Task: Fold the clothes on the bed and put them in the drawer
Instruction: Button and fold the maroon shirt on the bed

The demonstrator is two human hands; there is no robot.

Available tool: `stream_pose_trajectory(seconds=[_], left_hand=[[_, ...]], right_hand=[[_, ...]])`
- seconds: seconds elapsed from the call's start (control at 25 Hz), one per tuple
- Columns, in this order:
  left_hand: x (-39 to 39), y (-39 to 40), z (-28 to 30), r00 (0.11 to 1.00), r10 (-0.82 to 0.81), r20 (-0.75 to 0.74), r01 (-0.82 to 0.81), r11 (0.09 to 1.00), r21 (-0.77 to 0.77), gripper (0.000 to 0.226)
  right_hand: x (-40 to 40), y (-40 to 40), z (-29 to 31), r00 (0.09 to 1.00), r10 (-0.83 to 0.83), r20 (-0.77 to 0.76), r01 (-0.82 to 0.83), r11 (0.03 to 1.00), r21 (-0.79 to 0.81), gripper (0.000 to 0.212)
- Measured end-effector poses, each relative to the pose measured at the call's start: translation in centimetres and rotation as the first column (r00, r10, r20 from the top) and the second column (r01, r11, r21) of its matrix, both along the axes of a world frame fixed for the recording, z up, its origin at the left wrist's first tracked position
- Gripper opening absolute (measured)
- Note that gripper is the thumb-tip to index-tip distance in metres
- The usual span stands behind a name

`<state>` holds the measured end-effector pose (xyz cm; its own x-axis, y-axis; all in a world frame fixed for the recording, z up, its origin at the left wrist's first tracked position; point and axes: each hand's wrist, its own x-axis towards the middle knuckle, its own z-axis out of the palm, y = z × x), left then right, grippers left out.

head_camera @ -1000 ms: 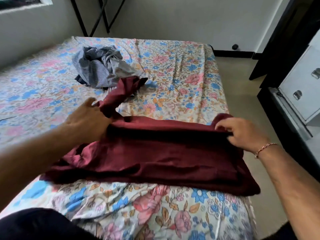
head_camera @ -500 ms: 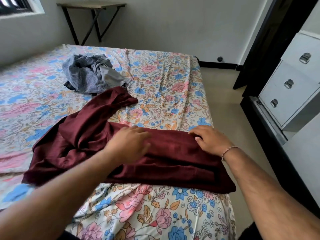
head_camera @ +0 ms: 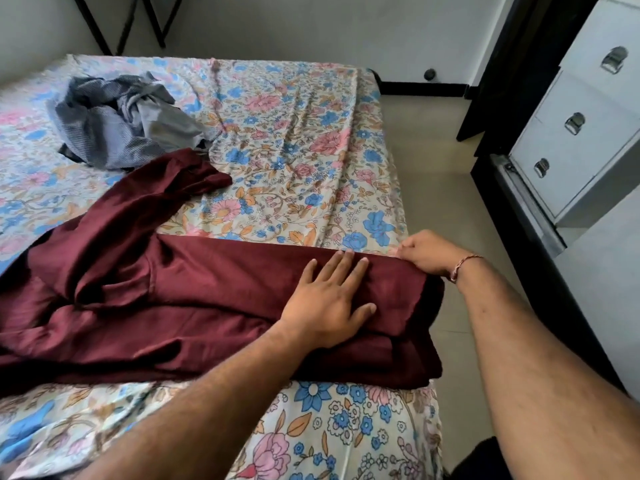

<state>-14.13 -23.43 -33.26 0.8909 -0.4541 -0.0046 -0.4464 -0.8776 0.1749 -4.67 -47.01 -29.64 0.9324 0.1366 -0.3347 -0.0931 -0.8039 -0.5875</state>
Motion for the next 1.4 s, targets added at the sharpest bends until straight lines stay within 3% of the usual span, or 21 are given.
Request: stream_pose_trajectory(seconds=[0.08, 0.2, 0.24, 0.28, 0.32, 0.36, 0.4, 0.48, 0.56, 0.68, 0.84, 1.0, 1.08, 1.2, 1.4], left_hand=[[0.0, -0.2, -0.3, 1.000, 0.000, 0.012, 0.000, 1.000, -0.001, 0.083], [0.0, -0.5, -0.4, 1.000, 0.019, 0.005, -0.019, 1.000, 0.018, 0.085], [0.0, -0.6, -0.4, 1.000, 0.025, 0.001, -0.025, 0.999, 0.022, 0.085], [0.0, -0.7, -0.3, 1.000, 0.029, -0.005, -0.029, 0.999, 0.019, 0.085], [-0.1, -0.7, 0.0, 0.999, 0.031, -0.016, -0.031, 1.000, 0.005, 0.085], [-0.2, -0.6, 0.3, 0.999, 0.035, -0.027, -0.035, 0.999, -0.024, 0.084], [-0.3, -0.2, 0.9, 0.998, 0.048, -0.032, -0.050, 0.997, -0.059, 0.082], [-0.9, 2.0, 2.3, 0.996, 0.086, 0.001, -0.086, 0.993, -0.079, 0.079], [-1.6, 6.4, 4.5, 0.996, 0.078, 0.047, -0.079, 0.997, 0.015, 0.078], [-3.1, 15.9, 8.7, 0.988, 0.131, 0.083, -0.143, 0.975, 0.168, 0.079], [-4.2, 27.4, 11.6, 0.914, 0.365, 0.176, -0.386, 0.916, 0.106, 0.066], [-2.3, 32.8, 10.0, 0.741, 0.662, 0.109, -0.656, 0.749, -0.094, 0.069], [-1.0, 33.0, 8.7, 0.741, 0.661, 0.116, -0.657, 0.750, -0.079, 0.078], [0.2, 33.4, 7.1, 0.720, 0.683, 0.127, -0.672, 0.731, -0.122, 0.091], [0.7, 34.3, 5.0, 0.726, 0.688, 0.005, -0.683, 0.721, -0.116, 0.101]], right_hand=[[-0.4, -1.2, -0.6, 0.987, -0.137, -0.085, 0.142, 0.989, 0.049, 0.041], [-1.3, -2.3, -1.6, 0.974, -0.146, -0.170, 0.180, 0.963, 0.202, 0.049], [-1.6, -2.4, -1.5, 0.982, -0.140, -0.127, 0.153, 0.983, 0.102, 0.044], [-1.8, -2.2, -1.4, 0.990, -0.141, -0.014, 0.138, 0.985, -0.106, 0.039], [-2.1, -1.4, -1.1, 0.982, -0.126, 0.142, 0.162, 0.945, -0.283, 0.039], [-2.7, 0.1, -0.3, 0.947, -0.084, 0.310, 0.199, 0.910, -0.363, 0.042], [-3.2, 2.3, 0.4, 0.897, -0.024, 0.441, 0.195, 0.917, -0.347, 0.047], [-4.9, 7.6, 1.9, 0.814, 0.131, 0.565, 0.029, 0.964, -0.264, 0.051], [-7.0, 12.6, 2.3, 0.772, 0.236, 0.590, -0.149, 0.970, -0.194, 0.050], [-9.2, 18.8, 2.6, 0.762, 0.246, 0.599, -0.275, 0.960, -0.044, 0.047], [-7.4, 27.1, 1.9, 0.854, 0.154, 0.497, -0.265, 0.951, 0.161, 0.039], [-2.4, 34.1, 2.5, 0.923, -0.012, 0.384, -0.106, 0.953, 0.284, 0.032], [0.3, 36.5, 2.4, 0.929, 0.011, 0.369, -0.090, 0.976, 0.198, 0.035], [3.9, 39.4, 1.7, 0.916, 0.165, 0.365, -0.156, 0.986, -0.054, 0.051], [9.0, 42.4, 0.3, 0.858, 0.255, 0.446, -0.048, 0.904, -0.425, 0.060]])
